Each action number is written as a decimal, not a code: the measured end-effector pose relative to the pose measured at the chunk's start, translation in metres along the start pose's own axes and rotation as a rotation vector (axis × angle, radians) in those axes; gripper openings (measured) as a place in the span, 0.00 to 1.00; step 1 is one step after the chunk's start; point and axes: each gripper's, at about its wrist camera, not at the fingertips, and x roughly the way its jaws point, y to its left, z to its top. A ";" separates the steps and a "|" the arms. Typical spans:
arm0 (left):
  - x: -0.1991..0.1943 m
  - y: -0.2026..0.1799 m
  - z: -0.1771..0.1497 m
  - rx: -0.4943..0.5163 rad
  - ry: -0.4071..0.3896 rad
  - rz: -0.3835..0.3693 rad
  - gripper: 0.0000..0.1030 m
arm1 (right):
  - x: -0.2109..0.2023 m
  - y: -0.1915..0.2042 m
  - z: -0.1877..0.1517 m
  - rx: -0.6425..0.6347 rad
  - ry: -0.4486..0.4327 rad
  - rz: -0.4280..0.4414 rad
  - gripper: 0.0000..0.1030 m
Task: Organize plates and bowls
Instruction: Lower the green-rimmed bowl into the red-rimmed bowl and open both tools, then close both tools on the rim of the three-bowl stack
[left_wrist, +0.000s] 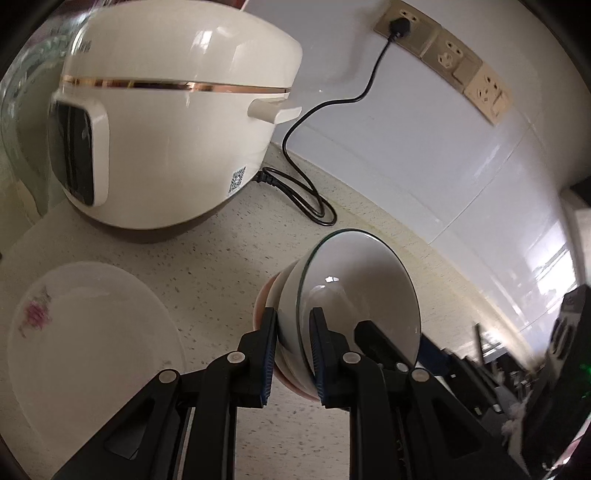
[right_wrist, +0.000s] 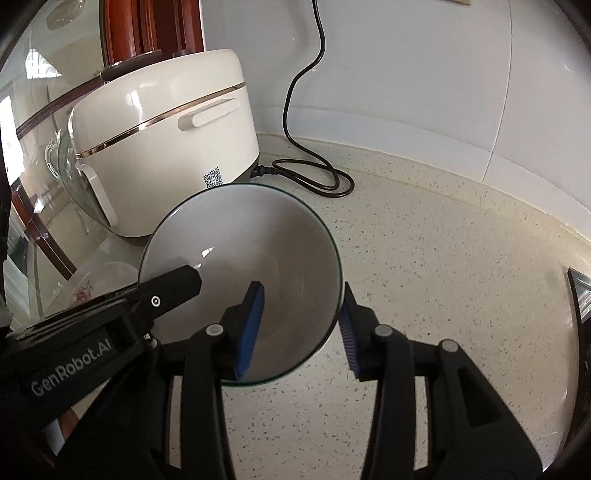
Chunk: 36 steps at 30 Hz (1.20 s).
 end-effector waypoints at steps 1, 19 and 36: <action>0.000 -0.001 0.000 0.006 -0.002 0.010 0.20 | 0.000 -0.001 0.000 0.000 -0.002 0.000 0.43; -0.008 0.005 -0.001 -0.007 -0.058 0.036 0.49 | -0.006 -0.006 -0.002 0.044 -0.013 0.020 0.62; 0.017 0.040 0.002 -0.185 0.035 -0.125 0.32 | -0.008 -0.015 0.000 0.091 -0.008 0.049 0.69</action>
